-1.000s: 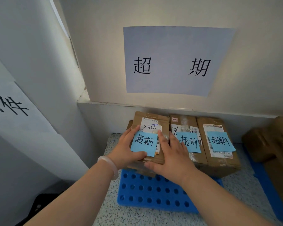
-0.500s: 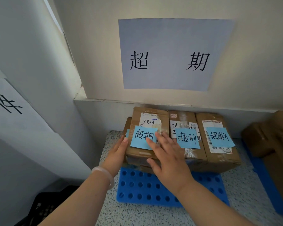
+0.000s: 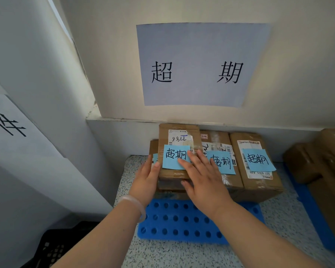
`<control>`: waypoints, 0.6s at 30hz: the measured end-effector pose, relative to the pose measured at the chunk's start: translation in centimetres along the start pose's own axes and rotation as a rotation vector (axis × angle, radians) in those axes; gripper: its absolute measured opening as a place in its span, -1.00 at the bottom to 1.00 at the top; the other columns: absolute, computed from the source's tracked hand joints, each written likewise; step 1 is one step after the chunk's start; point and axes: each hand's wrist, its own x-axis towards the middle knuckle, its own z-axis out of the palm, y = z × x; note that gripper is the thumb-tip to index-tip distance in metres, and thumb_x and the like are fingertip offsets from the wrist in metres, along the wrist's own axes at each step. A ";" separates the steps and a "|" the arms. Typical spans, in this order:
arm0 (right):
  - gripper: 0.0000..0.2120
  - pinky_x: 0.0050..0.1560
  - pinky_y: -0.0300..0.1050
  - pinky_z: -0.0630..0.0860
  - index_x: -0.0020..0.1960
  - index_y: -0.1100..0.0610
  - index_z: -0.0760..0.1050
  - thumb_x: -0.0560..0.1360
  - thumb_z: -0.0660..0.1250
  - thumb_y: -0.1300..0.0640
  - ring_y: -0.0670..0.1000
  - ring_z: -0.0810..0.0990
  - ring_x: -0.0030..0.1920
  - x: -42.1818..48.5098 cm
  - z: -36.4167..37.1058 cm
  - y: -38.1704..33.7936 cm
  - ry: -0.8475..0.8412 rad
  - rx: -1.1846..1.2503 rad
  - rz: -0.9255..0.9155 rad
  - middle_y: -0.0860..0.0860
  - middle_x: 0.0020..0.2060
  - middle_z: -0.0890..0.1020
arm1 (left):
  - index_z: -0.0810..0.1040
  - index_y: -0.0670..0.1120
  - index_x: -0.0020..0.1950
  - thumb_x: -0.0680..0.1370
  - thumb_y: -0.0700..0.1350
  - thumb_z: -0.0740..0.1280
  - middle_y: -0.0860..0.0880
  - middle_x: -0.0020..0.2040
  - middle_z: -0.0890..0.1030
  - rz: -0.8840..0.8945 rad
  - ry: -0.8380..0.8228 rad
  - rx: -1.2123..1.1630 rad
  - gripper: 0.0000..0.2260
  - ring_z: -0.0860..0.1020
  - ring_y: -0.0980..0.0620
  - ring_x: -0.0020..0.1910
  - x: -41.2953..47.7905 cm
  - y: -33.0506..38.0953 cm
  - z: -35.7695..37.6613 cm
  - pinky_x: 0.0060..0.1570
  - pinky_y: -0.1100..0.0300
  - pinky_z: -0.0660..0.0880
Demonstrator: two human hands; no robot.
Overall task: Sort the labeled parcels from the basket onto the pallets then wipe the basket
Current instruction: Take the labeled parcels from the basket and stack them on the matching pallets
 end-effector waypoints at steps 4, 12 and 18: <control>-0.40 0.46 0.05 -0.42 0.57 -0.18 -0.04 0.59 0.07 -0.20 -0.03 -0.32 0.55 0.1 -0.5 -0.1 -0.045 -0.051 -0.022 -0.07 0.60 -0.09 | -0.12 0.34 0.50 0.56 0.37 -0.08 0.21 0.58 -0.09 0.354 0.097 0.291 -0.47 -0.05 0.11 0.56 -2.1 0.5 0.2 0.52 0.03 0.03; -0.31 0.53 0.04 -0.34 0.60 -0.09 -0.07 0.52 -0.09 -0.29 -0.08 -0.33 0.55 -3.4 -0.4 -1.1 0.007 -0.053 0.005 -0.10 0.58 -0.13 | -0.02 0.13 0.57 0.59 0.37 -0.19 0.12 0.60 -0.04 0.650 0.151 0.848 -0.40 -0.15 0.09 0.58 -4.5 -2.6 1.7 0.51 -0.05 -0.09; -0.16 0.52 0.10 -0.26 0.59 -0.04 -0.27 0.51 0.12 -0.25 -0.04 -0.38 0.54 -4.6 0.2 -0.8 -0.071 -0.102 0.007 -0.06 0.57 -0.26 | -0.21 0.18 0.57 0.41 0.44 -0.42 0.19 0.55 -0.30 0.514 0.032 0.980 -0.25 -0.39 0.10 0.51 -5.2 -1.0 1.5 0.52 -0.07 -0.26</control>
